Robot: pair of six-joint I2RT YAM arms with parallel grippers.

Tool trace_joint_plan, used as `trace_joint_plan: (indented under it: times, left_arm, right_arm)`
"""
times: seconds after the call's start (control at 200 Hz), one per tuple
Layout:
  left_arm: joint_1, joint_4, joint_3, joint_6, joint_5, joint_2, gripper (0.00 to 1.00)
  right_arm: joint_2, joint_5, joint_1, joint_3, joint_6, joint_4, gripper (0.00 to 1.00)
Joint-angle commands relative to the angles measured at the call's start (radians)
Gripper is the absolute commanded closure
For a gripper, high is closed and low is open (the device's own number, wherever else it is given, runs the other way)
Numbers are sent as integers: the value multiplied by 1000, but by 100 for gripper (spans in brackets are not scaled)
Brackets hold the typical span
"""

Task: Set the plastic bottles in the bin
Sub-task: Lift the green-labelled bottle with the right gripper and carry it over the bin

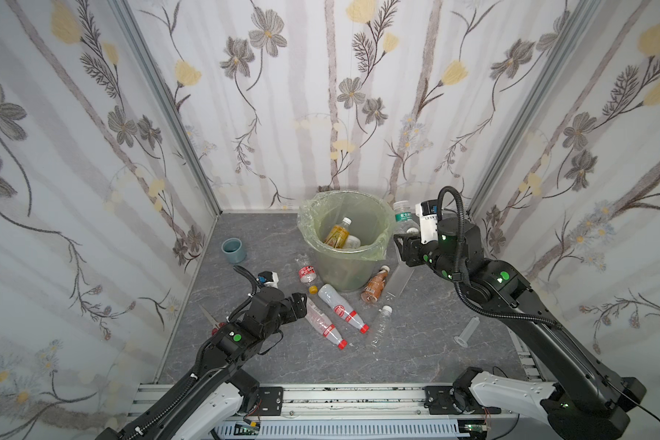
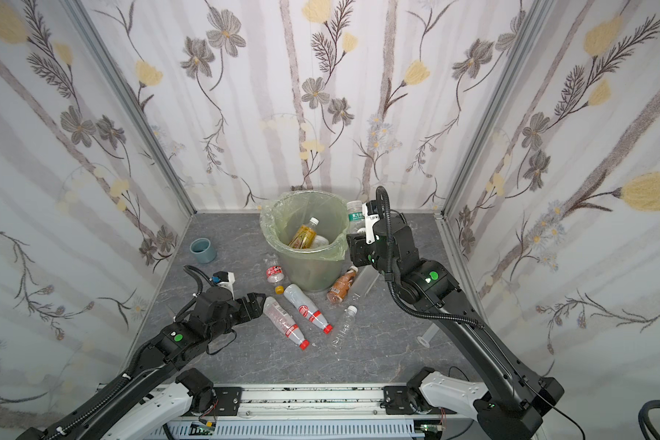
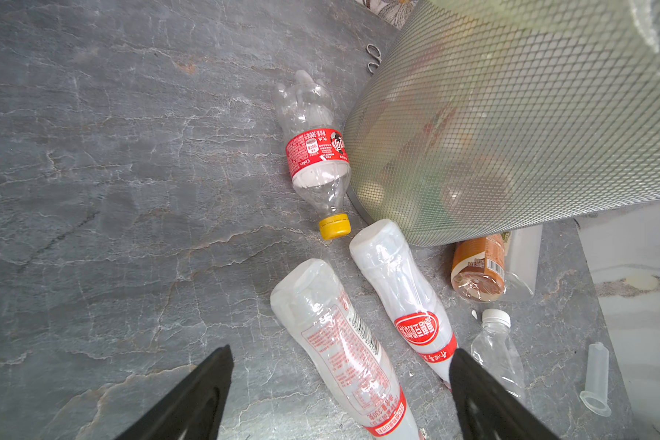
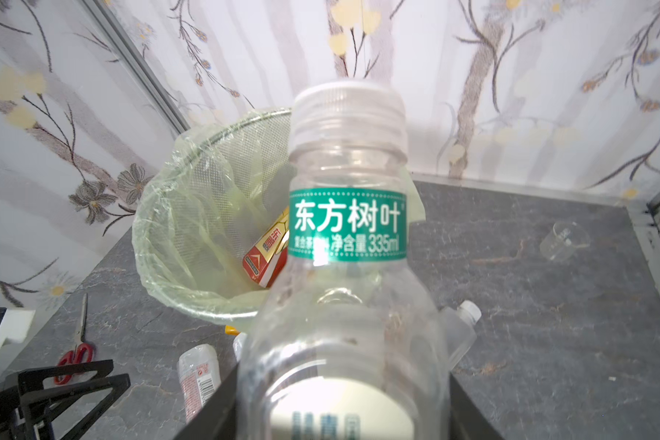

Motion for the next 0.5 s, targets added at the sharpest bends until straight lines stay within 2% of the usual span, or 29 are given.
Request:
trace_joint_plan:
  times: [0.0, 0.175, 0.355, 0.495]
  left_arm:
    - [1, 7, -8, 3, 7, -13, 9]
    - [1, 8, -7, -1, 15, -8, 9]
    - [1, 8, -7, -2, 25, 1, 10]
    - [1, 7, -10, -3, 35, -11, 10]
  right_arm:
    - [57, -38, -2, 67, -137, 78, 45]
    - [139, -106, -3, 158, -205, 135, 44]
    - [197, -232, -3, 196, -284, 253, 42]
    - [266, -262, -2, 252, -312, 285, 40]
